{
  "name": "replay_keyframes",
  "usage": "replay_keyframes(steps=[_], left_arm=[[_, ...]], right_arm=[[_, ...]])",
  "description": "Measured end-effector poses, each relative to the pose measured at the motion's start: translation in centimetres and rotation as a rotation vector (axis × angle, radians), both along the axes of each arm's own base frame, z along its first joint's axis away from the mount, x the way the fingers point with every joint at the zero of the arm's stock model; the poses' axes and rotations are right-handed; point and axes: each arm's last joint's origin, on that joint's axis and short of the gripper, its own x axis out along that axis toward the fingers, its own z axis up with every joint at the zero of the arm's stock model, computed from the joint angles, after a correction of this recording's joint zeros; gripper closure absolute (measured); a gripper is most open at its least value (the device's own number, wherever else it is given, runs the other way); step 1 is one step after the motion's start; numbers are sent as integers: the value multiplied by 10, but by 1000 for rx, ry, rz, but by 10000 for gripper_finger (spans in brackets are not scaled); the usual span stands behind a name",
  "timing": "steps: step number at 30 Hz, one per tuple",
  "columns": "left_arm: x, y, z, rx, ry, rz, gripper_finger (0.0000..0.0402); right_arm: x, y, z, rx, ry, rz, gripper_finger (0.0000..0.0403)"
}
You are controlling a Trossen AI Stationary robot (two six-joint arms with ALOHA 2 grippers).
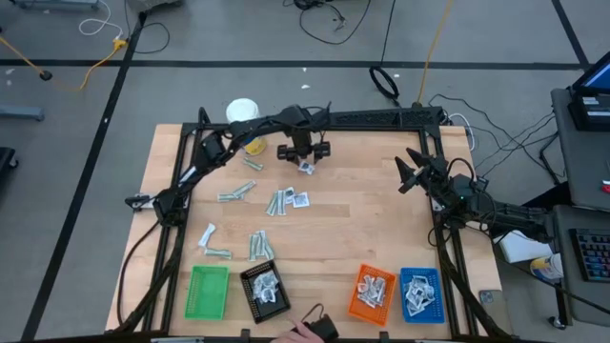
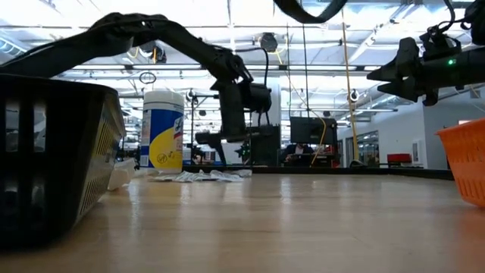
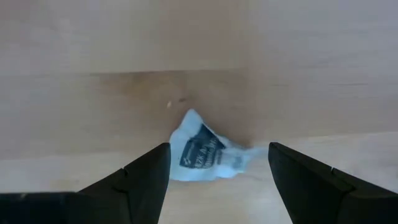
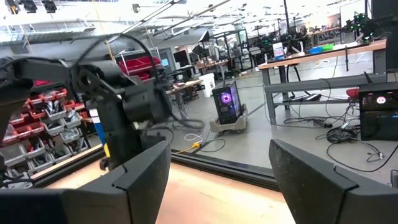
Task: Pick & Place First Aid Supplies
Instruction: Put the towelette pack into the black bin
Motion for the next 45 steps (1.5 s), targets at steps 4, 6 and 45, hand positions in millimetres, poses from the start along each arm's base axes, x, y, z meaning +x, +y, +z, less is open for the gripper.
replay_keyframes(steps=[4,6,45], left_arm=[[-2,5,4,5,-17,16,129],[-3,7,2,-13,-14,29,129],[2,-18,-18,-191,47,305,148]], right_arm=[[0,0,0,0,1,0,135],[0,0,0,0,0,0,135],[0,0,0,0,0,0,135]])
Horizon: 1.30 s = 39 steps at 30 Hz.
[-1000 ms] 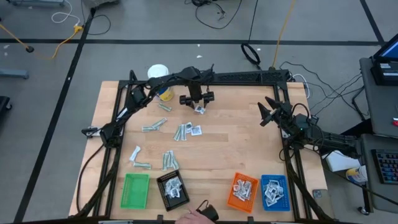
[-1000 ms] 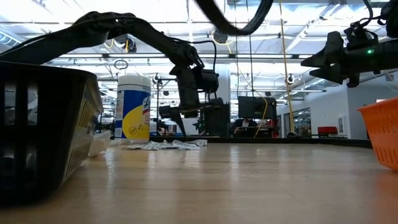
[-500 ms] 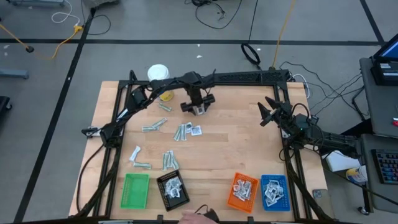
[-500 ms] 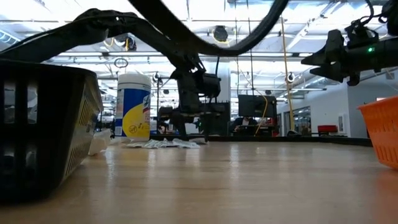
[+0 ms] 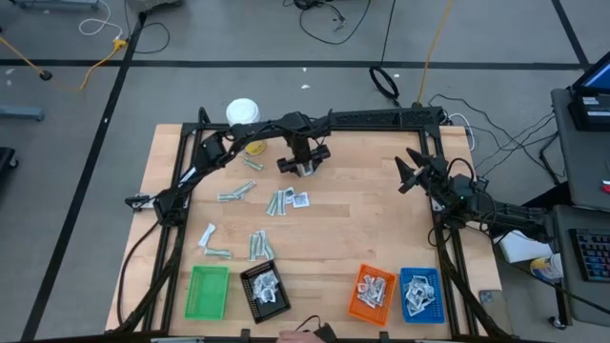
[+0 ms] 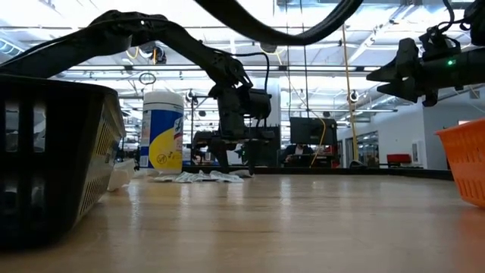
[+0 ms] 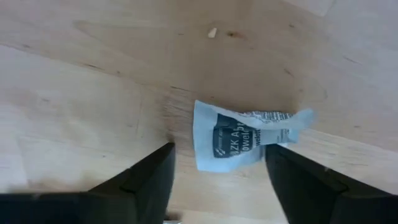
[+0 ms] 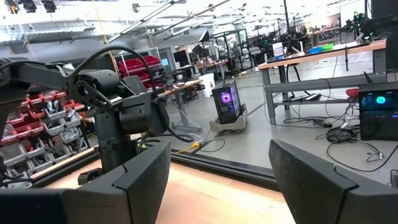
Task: Pick & Place First Aid Supplies
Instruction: Put the towelette pack into the black bin
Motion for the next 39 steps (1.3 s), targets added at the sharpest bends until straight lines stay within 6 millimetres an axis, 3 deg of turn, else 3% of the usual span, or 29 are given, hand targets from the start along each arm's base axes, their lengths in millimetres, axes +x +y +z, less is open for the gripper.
replay_keyframes(steps=[14,22,32,39], left_arm=[[0,0,0,-4,-19,-57,389],[0,-4,4,-55,-86,-145,397],[-9,-17,59,139,-113,-329,399],[-32,-35,97,260,-13,-682,400]], right_arm=[[0,0,0,0,0,0,135],[0,0,0,0,0,0,136],[0,0,0,0,0,0,136],[0,0,0,0,0,0,135]])
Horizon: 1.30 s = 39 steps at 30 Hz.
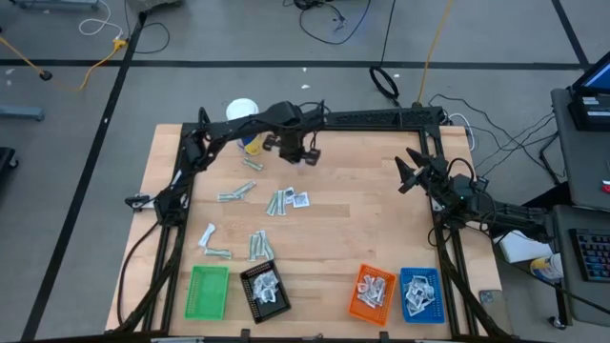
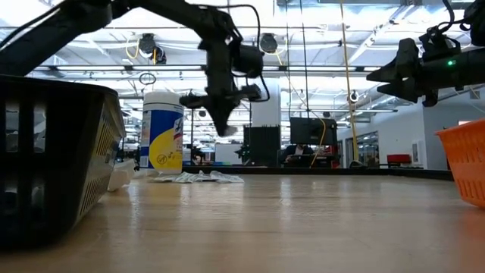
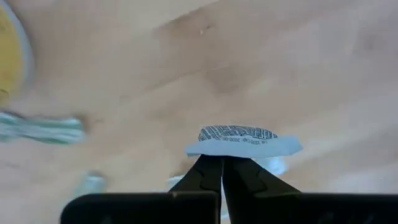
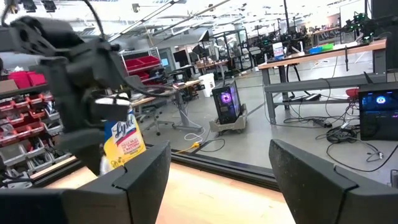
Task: Pick & Place First Aid Supplies
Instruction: Put the towelette pack into the black bin
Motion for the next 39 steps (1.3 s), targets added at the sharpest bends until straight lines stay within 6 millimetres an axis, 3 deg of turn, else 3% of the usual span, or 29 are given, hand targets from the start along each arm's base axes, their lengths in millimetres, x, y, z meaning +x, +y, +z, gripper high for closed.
replay_keyframes(steps=[8,16,21,28,34,39], left_arm=[[-5,-64,30,49,75,-610,400],[0,-161,50,60,24,-987,401],[-3,-233,51,26,4,-1134,401],[-26,-321,51,1,7,-1259,401],[-44,-364,50,-28,15,-1250,401],[-49,-384,25,-24,33,-1214,401]], right_arm=[[0,0,0,0,-2,0,135],[0,0,0,0,-2,0,136],[0,0,0,0,-1,0,136],[0,0,0,0,-1,0,135],[0,0,0,0,0,0,135],[0,0,0,0,0,0,135]])
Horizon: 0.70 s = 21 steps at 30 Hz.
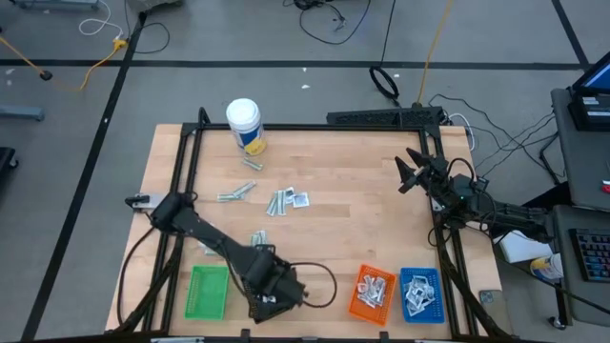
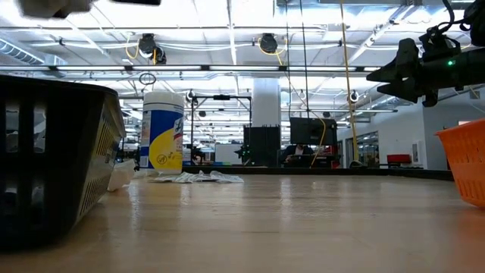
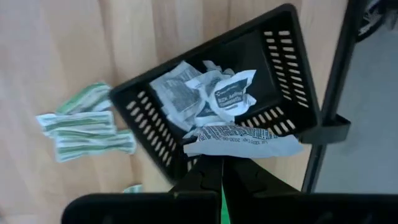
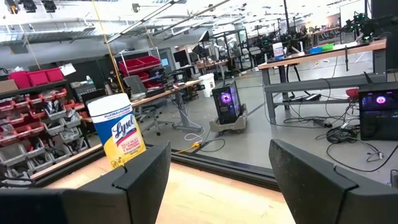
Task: Pick & Place First Aid Supplies
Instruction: Put the towelette pack into the black bin
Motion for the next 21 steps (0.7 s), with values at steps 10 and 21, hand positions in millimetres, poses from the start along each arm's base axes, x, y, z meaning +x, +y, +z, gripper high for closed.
replay_keyframes(steps=[10,21], left_arm=[[-14,-8,-47,58,96,93,394],[-16,-4,-40,2,110,42,199]], right_arm=[[0,0,0,0,0,0,135],[0,0,0,0,0,0,136]])
